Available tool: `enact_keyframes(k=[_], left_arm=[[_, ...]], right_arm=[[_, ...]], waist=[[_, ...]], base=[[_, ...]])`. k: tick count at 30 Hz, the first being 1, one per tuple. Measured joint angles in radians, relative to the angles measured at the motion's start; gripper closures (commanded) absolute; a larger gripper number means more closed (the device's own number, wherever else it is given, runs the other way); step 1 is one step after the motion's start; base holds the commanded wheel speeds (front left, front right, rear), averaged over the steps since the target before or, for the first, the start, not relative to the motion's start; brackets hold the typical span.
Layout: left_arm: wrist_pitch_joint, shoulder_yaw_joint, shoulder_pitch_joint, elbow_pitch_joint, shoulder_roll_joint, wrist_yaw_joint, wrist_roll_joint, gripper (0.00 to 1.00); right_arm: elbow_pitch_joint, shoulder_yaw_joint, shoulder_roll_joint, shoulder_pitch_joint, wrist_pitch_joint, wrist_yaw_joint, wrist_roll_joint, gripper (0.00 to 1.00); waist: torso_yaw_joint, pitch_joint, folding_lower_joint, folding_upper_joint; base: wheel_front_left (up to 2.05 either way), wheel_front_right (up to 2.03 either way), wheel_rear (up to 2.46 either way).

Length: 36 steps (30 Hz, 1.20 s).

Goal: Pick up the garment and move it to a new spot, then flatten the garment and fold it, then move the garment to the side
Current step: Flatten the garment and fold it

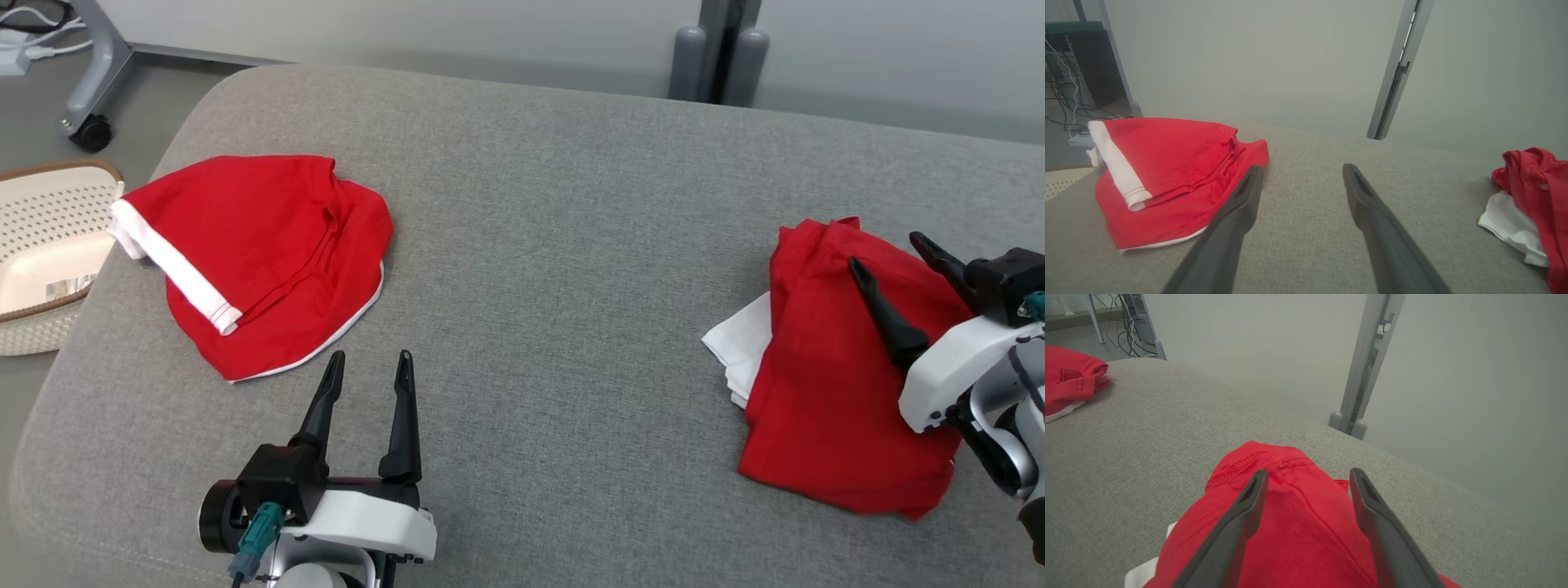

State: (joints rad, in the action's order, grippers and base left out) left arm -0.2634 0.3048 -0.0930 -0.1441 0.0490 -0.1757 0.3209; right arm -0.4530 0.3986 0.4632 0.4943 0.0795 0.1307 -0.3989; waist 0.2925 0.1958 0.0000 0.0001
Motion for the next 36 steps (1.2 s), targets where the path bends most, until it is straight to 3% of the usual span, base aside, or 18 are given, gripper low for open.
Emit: enact_keyframes(k=[8,9,11,12,24,36], left_arm=[[0.000,0.007,0.000,0.002,0.000,-0.003,0.016,0.00],[0.000,0.008,0.000,0.001,0.000,-0.003,0.016,0.00],[0.000,0.009,-0.001,0.001,0.000,-0.006,0.017,0.00],[0.000,0.010,-0.002,0.001,0.000,-0.007,0.017,0.00],[0.000,0.009,-0.005,-0.005,-0.001,-0.010,0.017,0.00],[0.000,0.010,0.008,-0.013,0.000,-0.004,0.019,0.00]], right_arm=[[-0.077,0.069,0.038,0.047,-0.001,0.000,-0.062,0.02],[-0.083,0.074,0.039,0.051,-0.004,0.000,-0.071,0.42],[-0.100,0.092,0.039,0.056,-0.014,0.000,-0.090,0.88],[-0.108,0.099,0.040,0.057,-0.016,0.000,-0.095,1.00],[-0.124,0.135,0.049,0.108,0.071,0.000,-0.119,1.00],[0.001,0.032,0.058,0.227,0.157,0.000,-0.045,1.00]], waist=[[0.040,0.020,0.0000,0.0000],[0.041,0.020,-0.0001,0.0000],[0.043,0.020,0.0000,0.0000],[0.043,0.020,0.0000,0.0000],[0.027,-0.005,0.0000,0.0000],[0.058,-0.064,0.0000,0.0000]], base=[[0.00,0.00,0.00],[0.00,0.00,0.00],[0.00,0.00,0.00],[0.00,0.00,0.00],[0.00,0.00,0.00],[0.00,0.00,0.00]])
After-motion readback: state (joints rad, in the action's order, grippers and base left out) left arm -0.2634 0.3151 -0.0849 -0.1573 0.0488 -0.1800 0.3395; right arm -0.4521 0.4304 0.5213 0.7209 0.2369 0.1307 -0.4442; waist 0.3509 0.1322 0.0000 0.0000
